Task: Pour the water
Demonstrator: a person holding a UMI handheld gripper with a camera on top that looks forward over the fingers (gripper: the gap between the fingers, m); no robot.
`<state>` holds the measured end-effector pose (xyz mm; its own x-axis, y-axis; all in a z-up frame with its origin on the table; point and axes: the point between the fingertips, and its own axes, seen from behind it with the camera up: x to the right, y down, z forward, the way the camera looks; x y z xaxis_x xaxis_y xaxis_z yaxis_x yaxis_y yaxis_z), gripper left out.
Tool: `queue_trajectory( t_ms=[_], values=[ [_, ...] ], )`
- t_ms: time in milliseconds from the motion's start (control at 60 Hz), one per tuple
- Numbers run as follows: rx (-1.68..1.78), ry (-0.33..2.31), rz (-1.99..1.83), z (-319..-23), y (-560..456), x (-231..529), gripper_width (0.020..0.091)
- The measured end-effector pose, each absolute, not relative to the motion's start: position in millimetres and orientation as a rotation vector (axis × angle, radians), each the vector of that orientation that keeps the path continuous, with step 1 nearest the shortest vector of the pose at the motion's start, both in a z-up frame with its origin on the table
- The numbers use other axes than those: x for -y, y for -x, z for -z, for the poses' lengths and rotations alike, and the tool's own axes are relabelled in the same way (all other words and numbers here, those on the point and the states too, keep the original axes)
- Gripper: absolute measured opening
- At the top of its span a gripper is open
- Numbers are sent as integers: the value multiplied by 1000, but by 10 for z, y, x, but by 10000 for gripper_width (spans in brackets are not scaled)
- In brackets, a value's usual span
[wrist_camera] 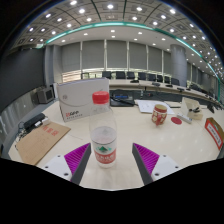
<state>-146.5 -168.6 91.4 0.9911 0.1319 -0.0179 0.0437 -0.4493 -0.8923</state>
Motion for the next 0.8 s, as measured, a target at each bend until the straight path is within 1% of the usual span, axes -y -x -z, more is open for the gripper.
queue_trajectory(
  t_ms=[100,150,167,200,217,250,267,300,467,500,517,617,700,800],
  values=[
    [130,1998,-91,-804,1617,1380,849],
    [127,1977,-79,-773,1650,1276,813],
    [126,1970,-74,-762,1660,1240,793],
    [122,1960,-67,-740,1676,1177,722],
    [119,1953,-65,-737,1683,1147,680],
    [113,1942,-60,-722,1695,1097,571],
    [110,1935,-66,-722,1715,1073,536],
    [97,1924,-61,-724,1710,1015,532],
    [66,1931,-76,-733,1720,991,387],
    [58,1930,-87,-749,1710,975,386],
    [56,1929,-91,-770,1710,965,363],
    [34,1912,-117,-990,1692,855,361],
    [-15,1880,-187,-1283,1697,668,361],
    [-118,1825,-348,-1714,1697,316,359]
  ],
)
